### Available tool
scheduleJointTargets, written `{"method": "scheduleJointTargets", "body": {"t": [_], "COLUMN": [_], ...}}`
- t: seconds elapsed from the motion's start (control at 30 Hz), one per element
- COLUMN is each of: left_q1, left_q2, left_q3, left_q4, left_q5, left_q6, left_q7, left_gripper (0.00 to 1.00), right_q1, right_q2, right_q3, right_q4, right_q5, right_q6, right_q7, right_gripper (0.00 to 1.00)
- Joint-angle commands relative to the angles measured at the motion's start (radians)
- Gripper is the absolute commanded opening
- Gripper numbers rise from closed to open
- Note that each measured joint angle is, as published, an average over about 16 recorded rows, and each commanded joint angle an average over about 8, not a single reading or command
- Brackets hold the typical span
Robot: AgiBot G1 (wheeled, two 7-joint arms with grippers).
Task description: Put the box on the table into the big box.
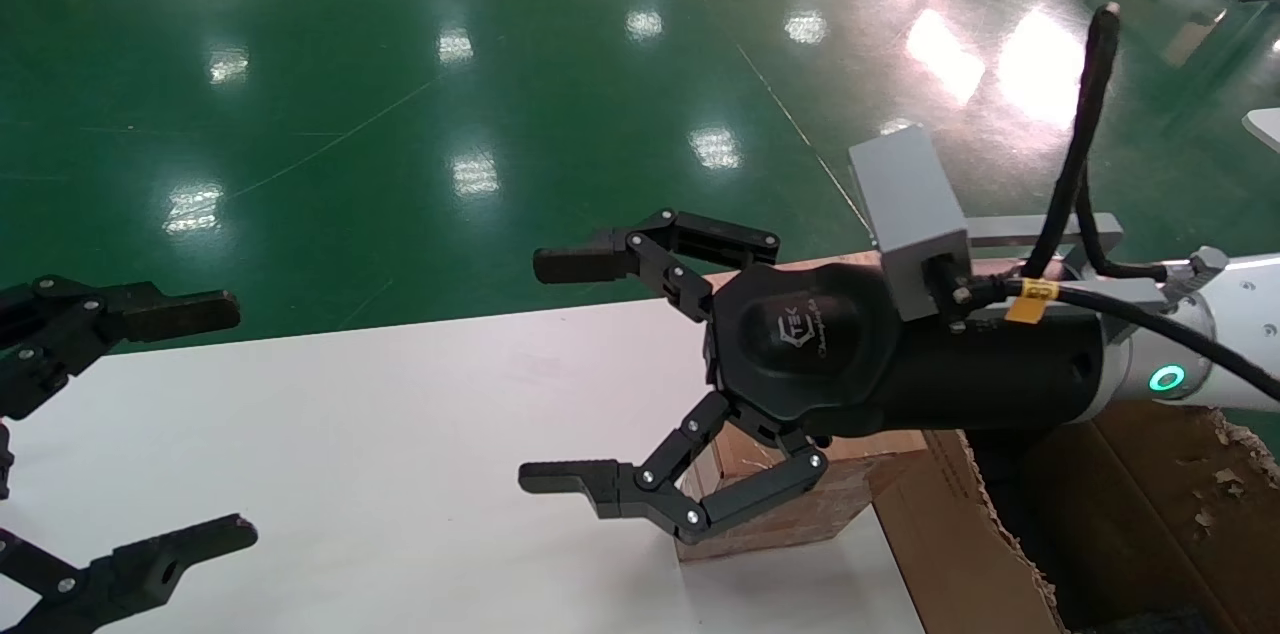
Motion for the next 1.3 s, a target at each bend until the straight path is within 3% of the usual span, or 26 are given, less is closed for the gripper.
{"method": "scheduleJointTargets", "body": {"t": [0.03,0.7,0.73,0.8,0.97,1.03,1.07,1.3], "left_q1": [0.0,0.0,0.0,0.0,0.0,0.0,0.0,0.0], "left_q2": [0.0,0.0,0.0,0.0,0.0,0.0,0.0,0.0], "left_q3": [0.0,0.0,0.0,0.0,0.0,0.0,0.0,0.001], "left_q4": [0.0,0.0,0.0,0.0,0.0,0.0,0.0,0.001], "left_q5": [0.0,0.0,0.0,0.0,0.0,0.0,0.0,0.0], "left_q6": [0.0,0.0,0.0,0.0,0.0,0.0,0.0,0.0], "left_q7": [0.0,0.0,0.0,0.0,0.0,0.0,0.0,0.0], "left_gripper": [1.0,1.0,0.97,0.81,0.19,0.03,0.0,0.0], "right_q1": [0.0,0.0,0.0,0.0,0.01,0.02,0.027,0.096], "right_q2": [0.0,0.0,0.0,0.0,0.006,0.011,0.015,0.044], "right_q3": [0.0,0.001,0.0,0.0,-0.007,-0.012,-0.015,-0.078], "right_q4": [0.0,0.0,0.0,0.0,-0.006,-0.015,-0.022,-0.077], "right_q5": [0.0,0.0,0.0,-0.001,-0.016,-0.027,-0.034,-0.11], "right_q6": [0.0,0.0,0.0,-0.001,-0.013,-0.025,-0.034,-0.088], "right_q7": [0.0,0.0,0.0,0.0,-0.001,-0.003,-0.006,-0.036], "right_gripper": [1.0,1.0,1.0,1.0,1.0,1.0,1.0,1.0]}}
